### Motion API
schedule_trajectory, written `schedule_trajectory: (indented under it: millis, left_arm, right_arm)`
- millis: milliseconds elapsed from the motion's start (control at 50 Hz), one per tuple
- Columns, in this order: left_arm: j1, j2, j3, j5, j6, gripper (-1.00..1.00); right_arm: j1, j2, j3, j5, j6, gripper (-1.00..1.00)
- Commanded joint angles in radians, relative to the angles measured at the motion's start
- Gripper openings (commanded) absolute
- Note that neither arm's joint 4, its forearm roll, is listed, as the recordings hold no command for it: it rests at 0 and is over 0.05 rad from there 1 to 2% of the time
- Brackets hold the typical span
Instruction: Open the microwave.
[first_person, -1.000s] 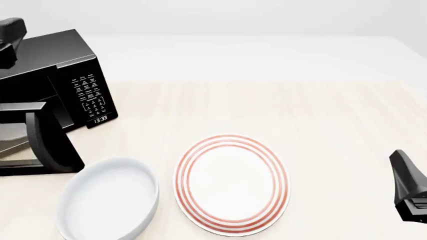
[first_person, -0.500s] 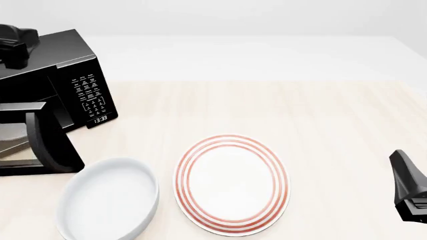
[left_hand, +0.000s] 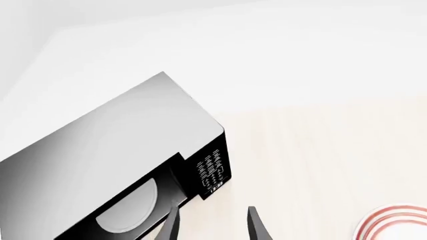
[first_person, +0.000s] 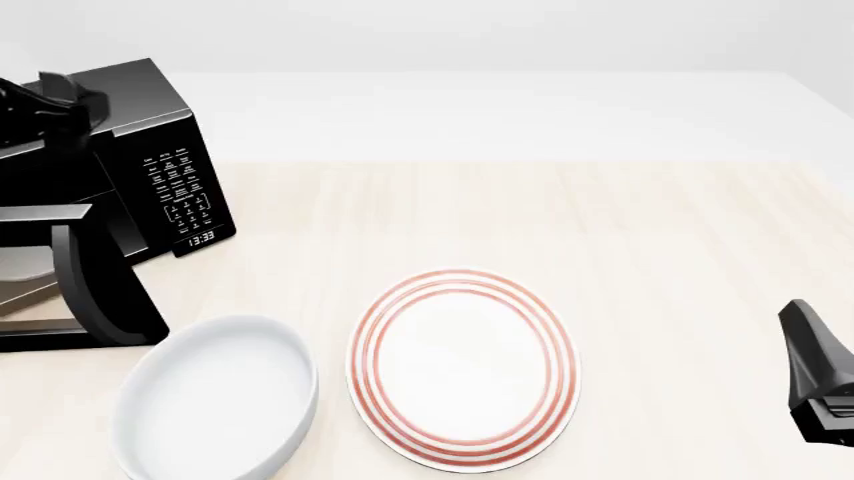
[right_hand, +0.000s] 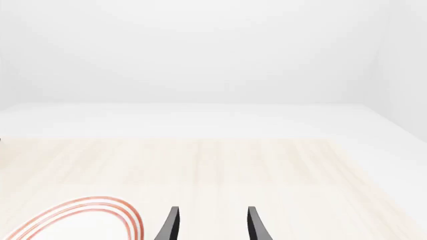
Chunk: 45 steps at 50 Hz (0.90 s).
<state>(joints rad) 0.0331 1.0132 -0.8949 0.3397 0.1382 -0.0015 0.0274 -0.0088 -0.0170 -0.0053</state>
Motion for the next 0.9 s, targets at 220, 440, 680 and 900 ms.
schedule_trajectory:
  millis: [220, 440, 680, 900]
  left_arm:
    - [0.048, 0.101, -0.057, 0.059, -0.015, 1.0]
    - [0.074, 0.153, -0.042, 0.041, -0.018, 1.0]
    - [0.126, 0.214, -0.057, 0.034, 0.003, 1.0]
    - [0.157, 0.26, -0.08, 0.025, 0.011, 1.0]
  right_arm:
    - [0.0, 0.0, 0.0, 0.0, 0.0, 1.0]
    - [0.0, 0.0, 0.0, 0.0, 0.0, 1.0]
    - [0.0, 0.0, 0.0, 0.0, 0.0, 1.0]
    - [0.0, 0.0, 0.0, 0.0, 0.0, 1.0]
